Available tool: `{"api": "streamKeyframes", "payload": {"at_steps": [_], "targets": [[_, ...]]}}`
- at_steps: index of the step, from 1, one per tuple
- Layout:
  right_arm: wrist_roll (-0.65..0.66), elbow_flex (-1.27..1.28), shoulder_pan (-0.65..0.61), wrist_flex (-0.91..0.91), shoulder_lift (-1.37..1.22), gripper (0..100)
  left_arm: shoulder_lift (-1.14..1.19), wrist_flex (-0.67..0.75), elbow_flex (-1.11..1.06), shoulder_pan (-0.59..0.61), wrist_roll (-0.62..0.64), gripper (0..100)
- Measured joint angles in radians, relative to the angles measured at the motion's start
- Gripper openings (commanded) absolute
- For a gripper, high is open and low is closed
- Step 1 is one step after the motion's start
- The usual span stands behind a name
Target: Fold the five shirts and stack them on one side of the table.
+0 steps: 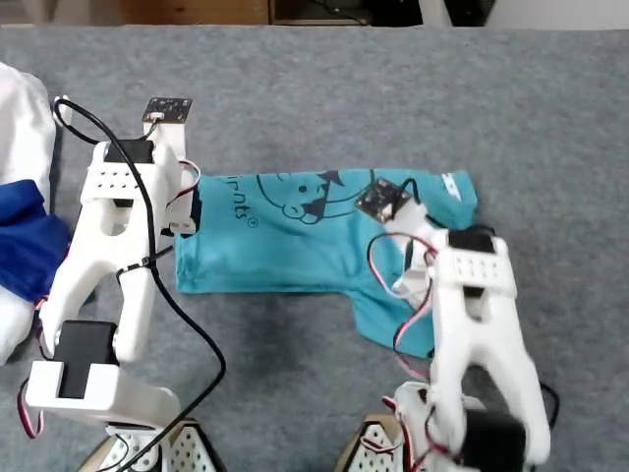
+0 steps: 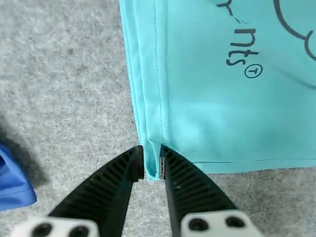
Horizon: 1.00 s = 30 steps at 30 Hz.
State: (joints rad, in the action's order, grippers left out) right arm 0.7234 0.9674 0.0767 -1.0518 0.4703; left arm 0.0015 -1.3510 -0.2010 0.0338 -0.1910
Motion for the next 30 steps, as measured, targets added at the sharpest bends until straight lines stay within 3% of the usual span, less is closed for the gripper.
{"api": "streamKeyframes", "payload": {"at_steps": [8, 18, 30], "targets": [[0.000, 0.178, -0.008, -0.068, 0.256, 1.2, 0.000, 0.000, 0.000, 0.000, 0.000, 7], [0.009, 0.293, -0.048, -0.106, 0.397, 1.3, 0.000, -0.005, 0.000, 0.000, 0.000, 7], [0.218, 0.275, -0.074, -0.265, 0.405, 14.1, 0.000, -0.005, 0.000, 0.000, 0.002, 7]]}}
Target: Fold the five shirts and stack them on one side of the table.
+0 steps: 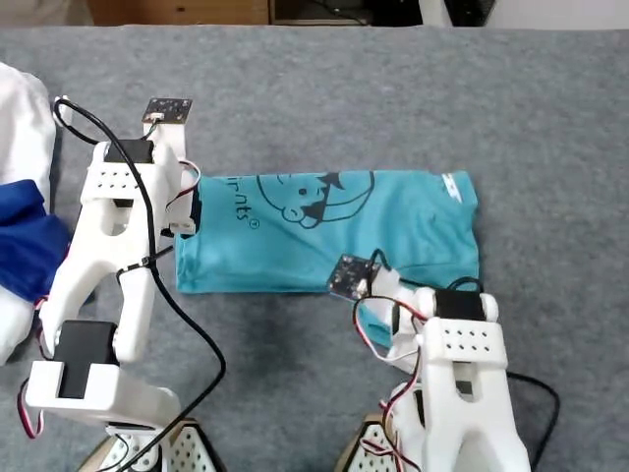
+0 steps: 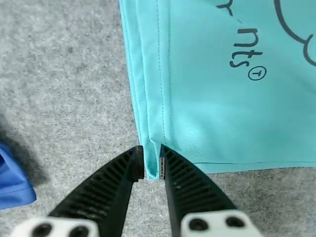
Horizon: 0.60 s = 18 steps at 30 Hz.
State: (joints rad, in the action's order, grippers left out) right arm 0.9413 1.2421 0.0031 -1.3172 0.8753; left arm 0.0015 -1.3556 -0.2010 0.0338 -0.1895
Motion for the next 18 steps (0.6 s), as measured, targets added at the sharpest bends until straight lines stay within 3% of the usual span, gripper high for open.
{"api": "streamKeyframes", "payload": {"at_steps": [5, 10, 18], "targets": [[-0.046, -0.115, 0.041, 0.020, 0.000, 13.4, 0.000, 0.000, 0.000, 0.000, 0.000, 7], [-0.048, -0.150, 0.117, 0.028, 0.000, 0.3, 0.000, 0.000, 0.000, 0.000, 0.000, 7], [-0.029, -0.075, 0.238, 0.074, 0.000, 1.0, 0.000, 0.000, 0.000, 0.000, 0.000, 7]]}}
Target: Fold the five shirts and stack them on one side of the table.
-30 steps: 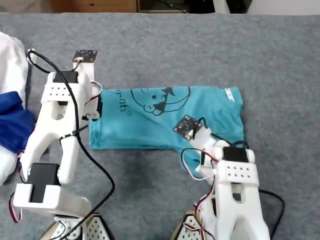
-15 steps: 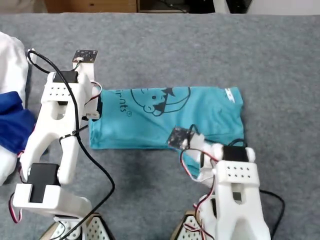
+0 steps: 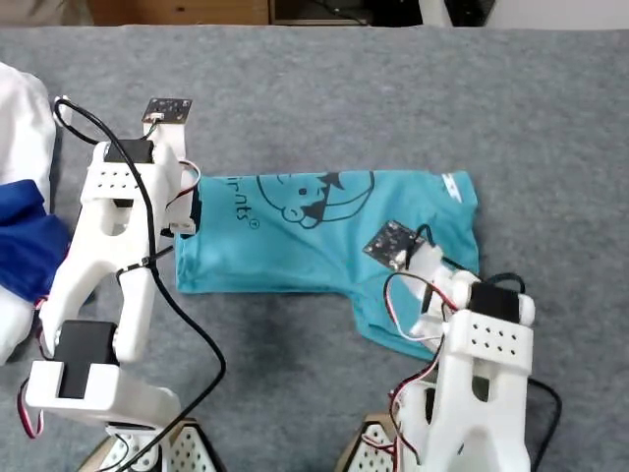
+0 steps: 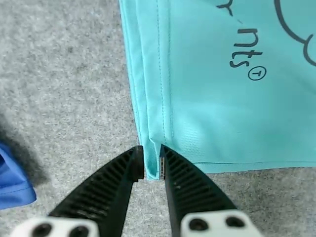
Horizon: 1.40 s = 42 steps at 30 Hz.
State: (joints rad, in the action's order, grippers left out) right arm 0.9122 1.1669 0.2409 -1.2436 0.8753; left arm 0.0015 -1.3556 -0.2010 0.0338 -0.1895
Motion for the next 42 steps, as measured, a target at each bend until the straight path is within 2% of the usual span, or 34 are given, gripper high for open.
{"api": "streamKeyframes", "payload": {"at_steps": [4, 8, 16, 26, 33, 40, 42], "targets": [[0.063, 0.003, 0.081, 0.054, 0.000, 1.2, 0.000, 0.000, 0.000, 0.000, 0.000, 7], [0.140, 0.044, 0.112, 0.057, 0.000, 1.3, 0.000, -0.005, 0.000, 0.000, 0.000, 7], [0.170, 0.072, 0.117, 0.103, 0.000, 13.6, 0.000, -0.018, 0.000, 0.000, 0.000, 7], [0.255, 0.149, 0.117, 0.157, 0.000, 14.3, 0.000, -0.018, 0.000, 0.000, 0.000, 7], [0.255, 0.196, 0.115, 0.218, 0.000, 13.9, 0.000, -0.018, 0.000, 0.000, 0.000, 7], [0.255, 0.196, 0.121, 0.235, 0.000, 0.6, 0.000, -0.018, 0.000, 0.000, 0.000, 7], [0.255, 0.201, 0.121, 0.239, 0.000, 0.6, 0.000, -0.018, 0.000, 0.000, 0.000, 7]]}}
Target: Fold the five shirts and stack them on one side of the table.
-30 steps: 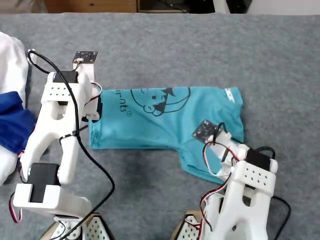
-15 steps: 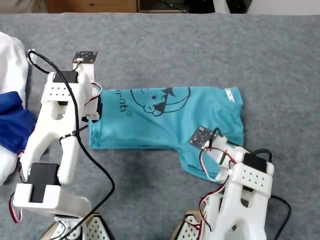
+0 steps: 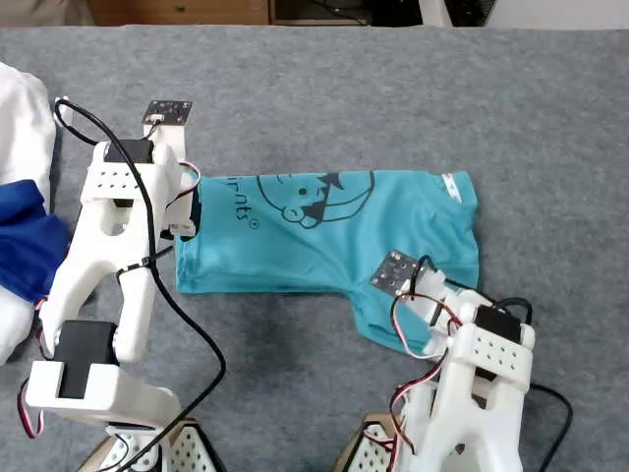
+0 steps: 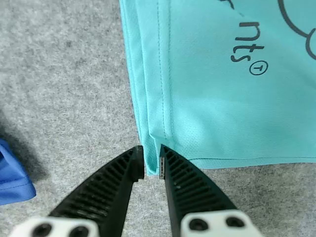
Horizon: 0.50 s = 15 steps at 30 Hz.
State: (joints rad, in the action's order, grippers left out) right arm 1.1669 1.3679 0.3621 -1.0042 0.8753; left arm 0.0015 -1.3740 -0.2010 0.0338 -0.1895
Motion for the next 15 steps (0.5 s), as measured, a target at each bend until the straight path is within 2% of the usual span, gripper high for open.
{"api": "streamKeyframes", "payload": {"at_steps": [7, 12, 15], "targets": [[0.000, 0.002, 0.000, 0.000, 0.000, 0.9, 0.000, 0.000, 0.000, 0.000, 0.000, 7], [0.038, 0.005, 0.000, 0.000, 0.000, 8.7, 0.000, 0.000, 0.000, 0.000, 0.000, 7], [0.066, 0.005, 0.000, 0.000, 0.000, 9.6, 0.000, 0.000, 0.000, 0.000, 0.000, 7]]}}
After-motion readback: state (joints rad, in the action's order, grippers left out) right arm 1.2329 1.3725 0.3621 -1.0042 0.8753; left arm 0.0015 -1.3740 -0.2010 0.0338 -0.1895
